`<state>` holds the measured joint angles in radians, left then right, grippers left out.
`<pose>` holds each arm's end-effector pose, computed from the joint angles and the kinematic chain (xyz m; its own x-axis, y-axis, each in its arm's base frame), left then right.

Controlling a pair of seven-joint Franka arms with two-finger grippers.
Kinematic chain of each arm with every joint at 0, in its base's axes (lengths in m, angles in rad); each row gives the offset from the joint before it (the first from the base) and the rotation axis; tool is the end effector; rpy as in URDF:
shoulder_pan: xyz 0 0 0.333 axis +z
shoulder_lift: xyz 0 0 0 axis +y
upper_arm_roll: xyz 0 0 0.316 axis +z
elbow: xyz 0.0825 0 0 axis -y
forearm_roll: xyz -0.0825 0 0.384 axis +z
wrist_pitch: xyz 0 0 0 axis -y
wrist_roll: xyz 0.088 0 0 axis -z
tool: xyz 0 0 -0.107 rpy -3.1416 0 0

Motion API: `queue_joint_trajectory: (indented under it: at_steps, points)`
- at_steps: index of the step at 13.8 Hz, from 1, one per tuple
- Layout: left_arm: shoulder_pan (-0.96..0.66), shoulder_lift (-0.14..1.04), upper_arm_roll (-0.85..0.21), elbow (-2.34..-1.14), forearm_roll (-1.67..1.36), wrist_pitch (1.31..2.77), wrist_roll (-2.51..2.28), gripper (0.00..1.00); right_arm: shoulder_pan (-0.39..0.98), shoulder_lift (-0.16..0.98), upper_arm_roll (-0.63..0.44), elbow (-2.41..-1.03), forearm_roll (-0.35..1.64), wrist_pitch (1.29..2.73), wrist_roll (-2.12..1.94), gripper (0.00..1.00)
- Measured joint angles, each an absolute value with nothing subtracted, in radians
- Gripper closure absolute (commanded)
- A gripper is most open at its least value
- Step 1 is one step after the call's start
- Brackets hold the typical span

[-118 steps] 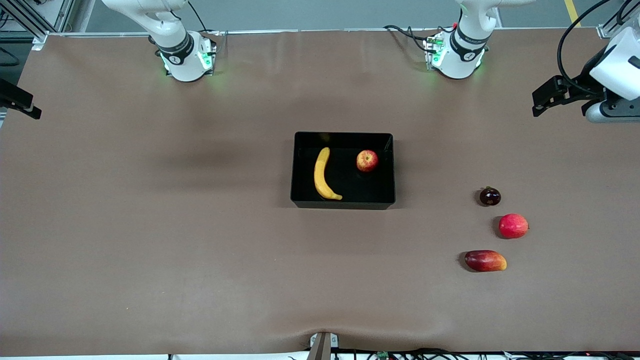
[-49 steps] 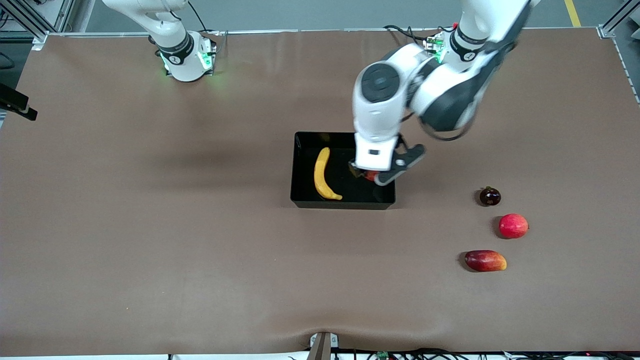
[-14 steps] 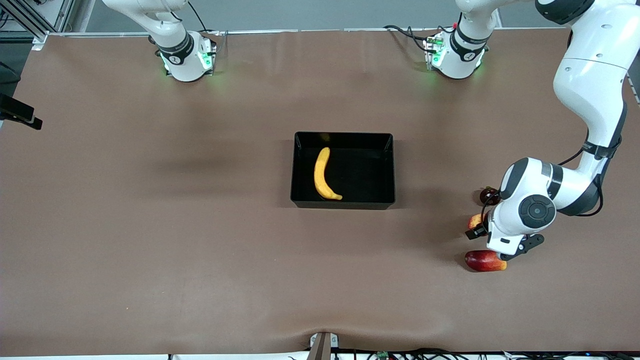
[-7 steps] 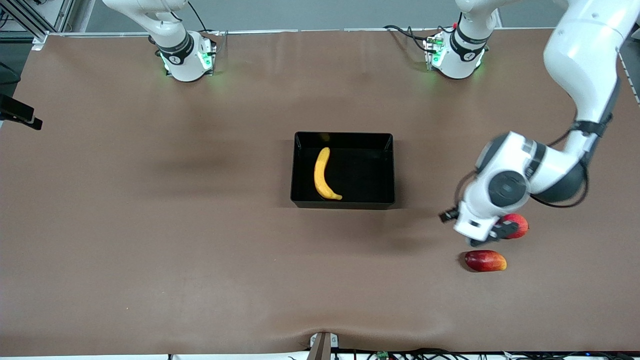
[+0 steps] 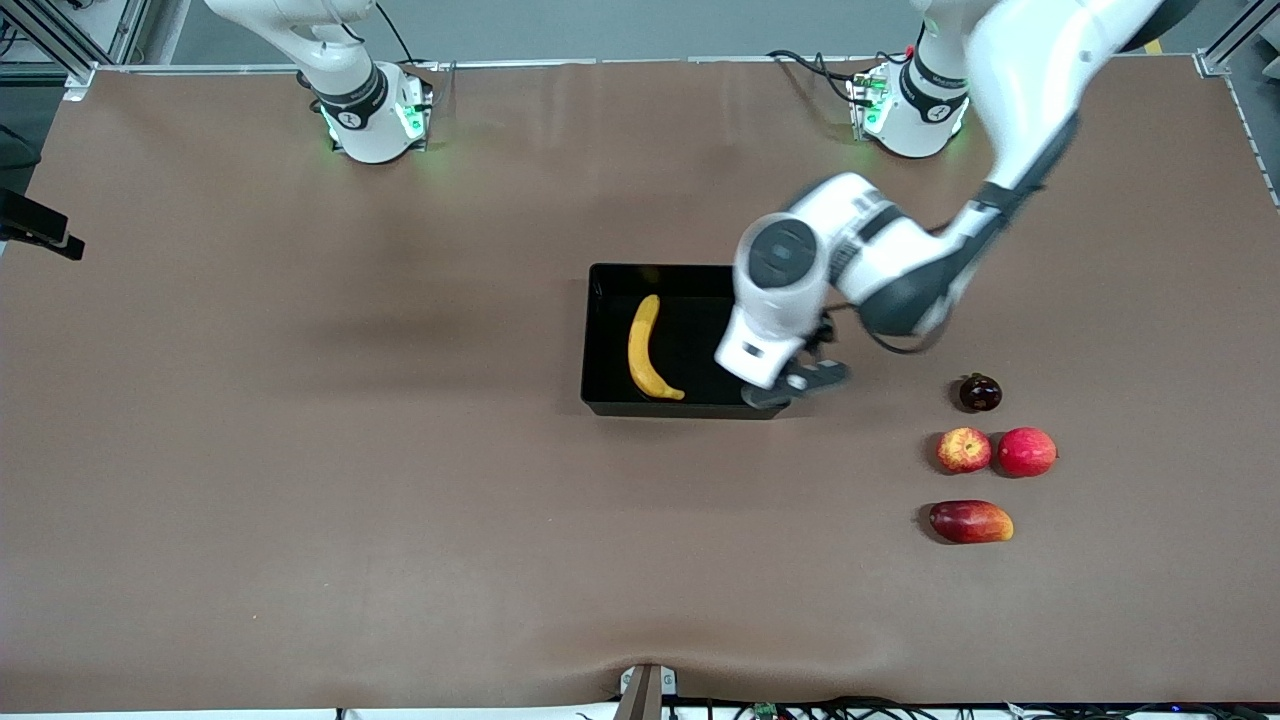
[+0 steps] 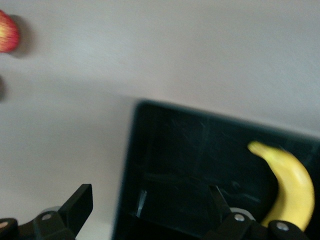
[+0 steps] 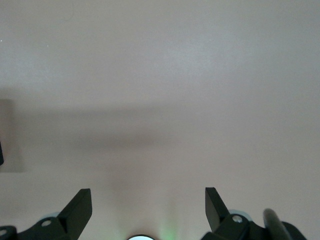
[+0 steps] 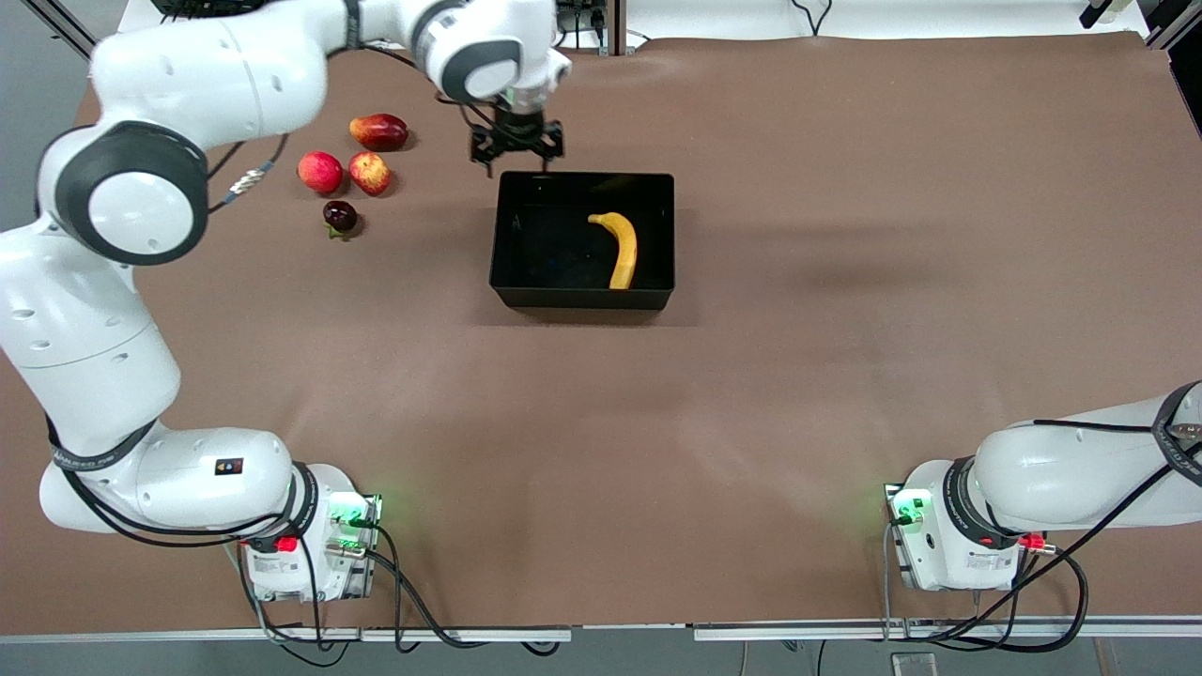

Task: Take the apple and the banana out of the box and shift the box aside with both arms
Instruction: 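Reach the left gripper into the tray and grasp the yellow banana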

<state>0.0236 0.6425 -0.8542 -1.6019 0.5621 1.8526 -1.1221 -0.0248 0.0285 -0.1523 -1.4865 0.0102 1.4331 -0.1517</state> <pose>0.5301 -0.3983 0.3390 0.9876 0.1542 -0.0309 0.1479 -0.9774 -0.1509 0.5410 -0.0942 0.6366 0.9965 -0.0237 -0.0797 -0.0252 -0.9995 -0.0181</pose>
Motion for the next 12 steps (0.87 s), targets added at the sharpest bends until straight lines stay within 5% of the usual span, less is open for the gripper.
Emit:
queue_joint_trajectory:
  at_steps: [12]
  points:
    - [-0.226, 0.825, -0.701, -1.597, 0.562, 2.226, -1.133, 0.00, -0.032, 0.048, -0.152, -1.486, 0.011, 1.433, -0.152, 0.00]
